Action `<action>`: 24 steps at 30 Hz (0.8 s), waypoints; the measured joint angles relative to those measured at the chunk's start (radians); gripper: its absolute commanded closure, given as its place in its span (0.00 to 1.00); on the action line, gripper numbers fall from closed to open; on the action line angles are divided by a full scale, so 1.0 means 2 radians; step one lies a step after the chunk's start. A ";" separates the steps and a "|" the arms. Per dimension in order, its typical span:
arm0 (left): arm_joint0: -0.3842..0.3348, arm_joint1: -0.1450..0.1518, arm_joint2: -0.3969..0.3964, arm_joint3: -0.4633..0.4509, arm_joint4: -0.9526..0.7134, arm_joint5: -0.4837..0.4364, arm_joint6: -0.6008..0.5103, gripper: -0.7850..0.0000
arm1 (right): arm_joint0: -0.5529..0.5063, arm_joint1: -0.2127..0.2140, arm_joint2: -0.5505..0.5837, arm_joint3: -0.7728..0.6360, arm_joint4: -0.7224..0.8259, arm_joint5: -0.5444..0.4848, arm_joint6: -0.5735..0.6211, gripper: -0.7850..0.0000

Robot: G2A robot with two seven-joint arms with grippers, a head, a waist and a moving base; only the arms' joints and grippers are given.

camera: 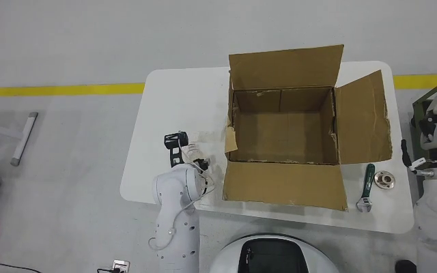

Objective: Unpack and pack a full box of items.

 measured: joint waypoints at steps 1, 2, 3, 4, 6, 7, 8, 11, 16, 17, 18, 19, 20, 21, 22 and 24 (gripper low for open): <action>0.000 0.000 -0.001 0.003 -0.001 0.002 0.003 0.00 | 0.000 0.000 0.000 0.000 0.000 0.000 0.000 1.00; 0.000 0.001 -0.001 0.006 -0.002 0.003 0.005 0.00 | 0.000 0.000 0.000 0.000 0.000 0.000 0.000 1.00; 0.000 0.001 -0.002 0.009 -0.005 0.005 0.006 0.06 | 0.000 0.000 0.000 0.000 0.000 0.000 0.000 1.00; 0.000 0.001 -0.003 0.011 -0.008 0.007 0.007 0.27 | 0.000 0.000 0.000 0.000 0.000 0.000 0.000 1.00; 0.000 0.002 -0.004 0.015 -0.012 0.008 0.010 0.51 | 0.000 0.000 0.000 0.000 0.000 0.000 0.000 1.00; 0.000 0.002 -0.004 0.017 -0.014 0.008 0.011 0.49 | 0.000 0.000 0.000 0.000 0.000 0.000 0.000 1.00; 0.000 0.002 -0.005 0.018 -0.015 0.008 0.011 0.49 | 0.000 0.000 0.000 0.000 0.000 0.000 0.000 1.00; 0.000 0.003 -0.005 0.023 -0.019 0.007 0.014 0.67 | 0.000 0.000 0.000 0.000 0.000 0.000 0.000 1.00; 0.000 0.005 -0.005 0.026 -0.022 0.005 0.013 0.61 | 0.000 0.000 0.000 0.000 0.000 0.000 0.000 1.00; 0.000 0.005 -0.005 0.026 -0.023 0.005 0.012 0.55 | 0.000 0.000 0.000 0.000 0.000 0.000 0.000 1.00; 0.000 0.006 -0.005 0.026 -0.024 0.004 0.011 0.45 | 0.000 0.000 0.000 0.000 0.000 0.000 0.000 1.00; 0.000 0.006 -0.005 0.026 -0.024 0.004 0.010 0.54 | 0.000 0.000 0.000 0.000 0.000 0.000 0.000 1.00; 0.000 0.006 -0.005 0.027 -0.027 0.003 0.008 0.60 | 0.000 0.000 0.000 0.000 0.000 0.000 0.000 1.00; 0.000 0.007 -0.005 0.027 -0.029 0.001 0.006 0.60 | 0.000 0.000 0.000 0.000 0.000 0.000 0.000 1.00; -0.001 0.007 -0.005 0.027 -0.030 0.001 0.006 0.60 | 0.000 0.000 0.000 0.000 0.000 0.000 0.000 1.00; -0.001 0.008 -0.005 0.028 -0.028 0.001 0.005 0.60 | 0.000 0.000 0.000 0.000 0.000 0.000 0.000 1.00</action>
